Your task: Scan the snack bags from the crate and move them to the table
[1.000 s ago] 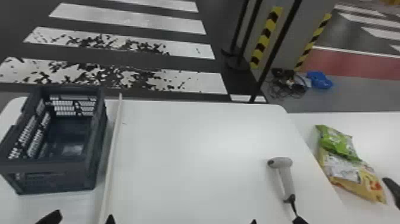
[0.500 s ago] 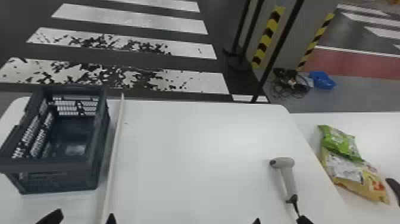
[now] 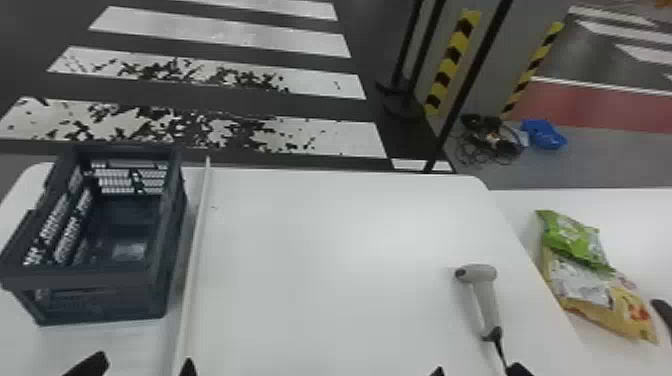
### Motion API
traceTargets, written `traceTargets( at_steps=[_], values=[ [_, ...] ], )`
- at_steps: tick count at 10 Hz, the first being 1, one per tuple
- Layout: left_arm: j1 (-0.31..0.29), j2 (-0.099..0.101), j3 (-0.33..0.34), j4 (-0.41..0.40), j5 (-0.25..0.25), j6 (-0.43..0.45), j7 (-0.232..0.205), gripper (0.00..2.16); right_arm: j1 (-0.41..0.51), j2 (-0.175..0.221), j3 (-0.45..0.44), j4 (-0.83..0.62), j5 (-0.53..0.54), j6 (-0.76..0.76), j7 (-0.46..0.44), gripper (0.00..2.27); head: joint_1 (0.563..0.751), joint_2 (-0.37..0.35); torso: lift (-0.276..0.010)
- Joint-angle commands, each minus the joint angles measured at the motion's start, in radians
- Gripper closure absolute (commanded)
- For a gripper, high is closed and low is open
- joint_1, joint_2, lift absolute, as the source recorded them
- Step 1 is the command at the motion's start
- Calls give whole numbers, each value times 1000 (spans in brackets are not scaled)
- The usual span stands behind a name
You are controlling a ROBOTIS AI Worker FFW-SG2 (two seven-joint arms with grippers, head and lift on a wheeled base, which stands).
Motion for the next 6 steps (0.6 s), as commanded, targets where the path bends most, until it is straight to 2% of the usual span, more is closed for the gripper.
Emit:
traceTargets(
  at_steps=[1, 6],
  values=[
    [0, 0, 0, 0, 4, -2, -2, 66, 3, 1, 1, 3, 0, -2, 0, 90, 695, -227, -95],
    [2, 0, 0, 0, 4, -14, -5, 66, 4, -1, 4, 3, 0, -36, 0, 90, 695, -225, -95]
  ],
)
